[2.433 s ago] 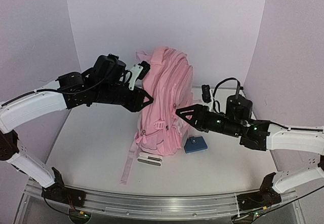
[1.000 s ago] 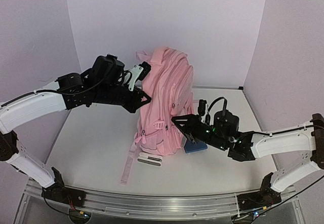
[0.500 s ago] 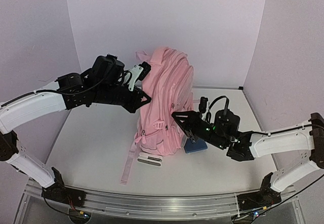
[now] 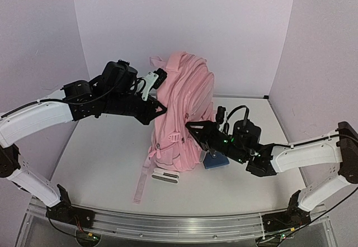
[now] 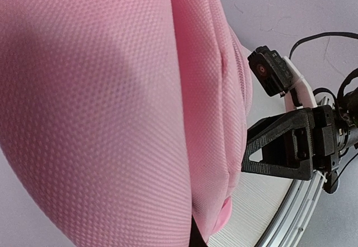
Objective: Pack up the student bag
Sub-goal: Unzip the student bag at the center of the board.
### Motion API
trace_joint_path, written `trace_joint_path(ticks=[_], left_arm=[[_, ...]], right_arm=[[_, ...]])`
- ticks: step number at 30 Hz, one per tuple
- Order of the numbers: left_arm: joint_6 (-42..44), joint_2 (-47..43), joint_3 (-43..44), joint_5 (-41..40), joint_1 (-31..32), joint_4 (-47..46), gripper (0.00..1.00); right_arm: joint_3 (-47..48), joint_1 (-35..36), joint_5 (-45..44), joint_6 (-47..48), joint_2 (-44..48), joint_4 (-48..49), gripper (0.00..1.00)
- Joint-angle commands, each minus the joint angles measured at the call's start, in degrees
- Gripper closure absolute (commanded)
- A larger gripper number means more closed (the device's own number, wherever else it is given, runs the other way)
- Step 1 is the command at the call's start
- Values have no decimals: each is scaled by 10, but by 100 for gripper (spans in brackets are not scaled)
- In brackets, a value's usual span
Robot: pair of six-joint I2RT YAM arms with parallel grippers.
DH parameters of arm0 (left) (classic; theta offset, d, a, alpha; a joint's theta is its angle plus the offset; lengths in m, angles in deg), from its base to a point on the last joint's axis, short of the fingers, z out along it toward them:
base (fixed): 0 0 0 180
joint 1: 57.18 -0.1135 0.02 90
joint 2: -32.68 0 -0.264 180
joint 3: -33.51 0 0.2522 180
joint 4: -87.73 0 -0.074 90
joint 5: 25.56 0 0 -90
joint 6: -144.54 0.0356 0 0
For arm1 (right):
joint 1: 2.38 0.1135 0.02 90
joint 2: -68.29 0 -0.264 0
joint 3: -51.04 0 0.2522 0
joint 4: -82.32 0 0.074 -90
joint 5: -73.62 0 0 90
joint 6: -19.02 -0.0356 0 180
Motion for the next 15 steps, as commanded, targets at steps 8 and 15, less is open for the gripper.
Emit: trace_joint_path(ticks=[8,15], left_arm=[[18,3,27,18,3,-6,100],[20,3,28,19,2,-3,100]], right_arm=[[16,22,-10,-49,-19,47,69],[-2,31,-82,-46,-6,45,67]])
